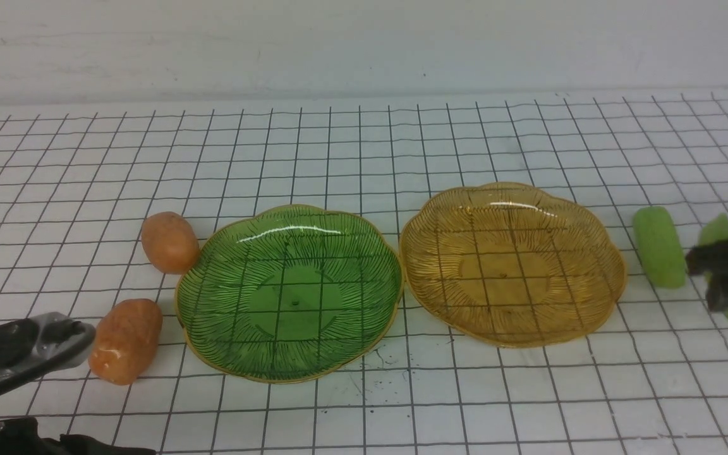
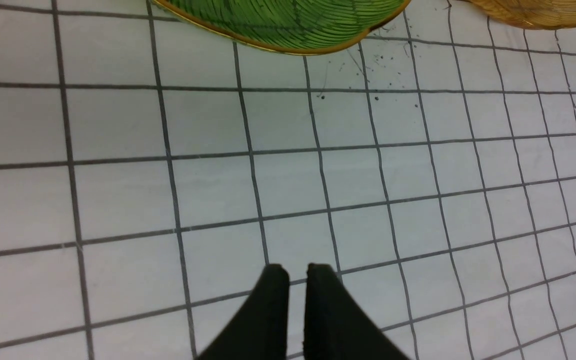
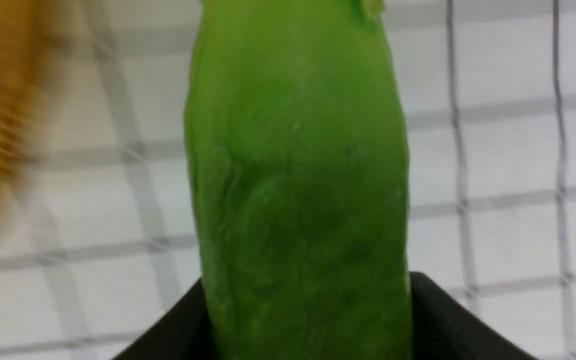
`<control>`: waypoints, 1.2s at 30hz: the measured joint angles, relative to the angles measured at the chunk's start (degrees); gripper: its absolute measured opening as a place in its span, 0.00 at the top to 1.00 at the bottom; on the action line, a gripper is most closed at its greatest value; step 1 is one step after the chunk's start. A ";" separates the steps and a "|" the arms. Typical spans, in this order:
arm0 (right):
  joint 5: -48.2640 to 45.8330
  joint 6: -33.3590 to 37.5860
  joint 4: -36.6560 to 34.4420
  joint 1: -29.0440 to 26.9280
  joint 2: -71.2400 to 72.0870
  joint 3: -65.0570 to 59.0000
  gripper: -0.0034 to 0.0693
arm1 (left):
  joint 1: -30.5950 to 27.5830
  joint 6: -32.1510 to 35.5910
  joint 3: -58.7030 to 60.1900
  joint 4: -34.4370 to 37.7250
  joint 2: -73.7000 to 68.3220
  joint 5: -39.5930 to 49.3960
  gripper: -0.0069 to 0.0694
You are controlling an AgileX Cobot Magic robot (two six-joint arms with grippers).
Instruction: Put different types of vegetables on the plate.
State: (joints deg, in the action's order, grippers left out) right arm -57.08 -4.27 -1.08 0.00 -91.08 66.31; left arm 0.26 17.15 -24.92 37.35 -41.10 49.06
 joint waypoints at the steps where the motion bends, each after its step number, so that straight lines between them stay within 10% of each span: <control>1: 0.31 0.40 -0.84 0.14 0.18 0.24 0.41 | 0.00 0.00 0.00 0.00 0.00 0.00 0.87; 8: 11.13 17.88 -22.00 9.38 -5.55 2.81 0.41 | 0.00 0.00 0.00 0.00 0.00 0.00 0.87; 16: 15.91 20.73 -20.50 12.59 -11.53 2.81 0.40 | 0.00 0.00 0.00 0.00 0.00 0.31 0.87; 23: 17.71 20.79 -15.47 12.59 -11.87 2.81 0.06 | 0.00 -0.09 0.00 0.17 0.00 1.76 0.87; 28: 18.69 20.65 -13.00 12.36 -11.87 2.81 0.01 | 0.00 -0.02 0.00 -1.76 0.00 1.72 0.87; 36: 22.39 7.86 -4.90 4.04 -12.11 2.81 0.00 | 0.00 -0.02 0.00 -3.39 0.00 2.09 0.87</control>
State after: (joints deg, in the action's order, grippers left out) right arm -34.69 3.59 -5.97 4.04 -103.20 69.12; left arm 0.26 17.12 -24.92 33.96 -41.10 51.15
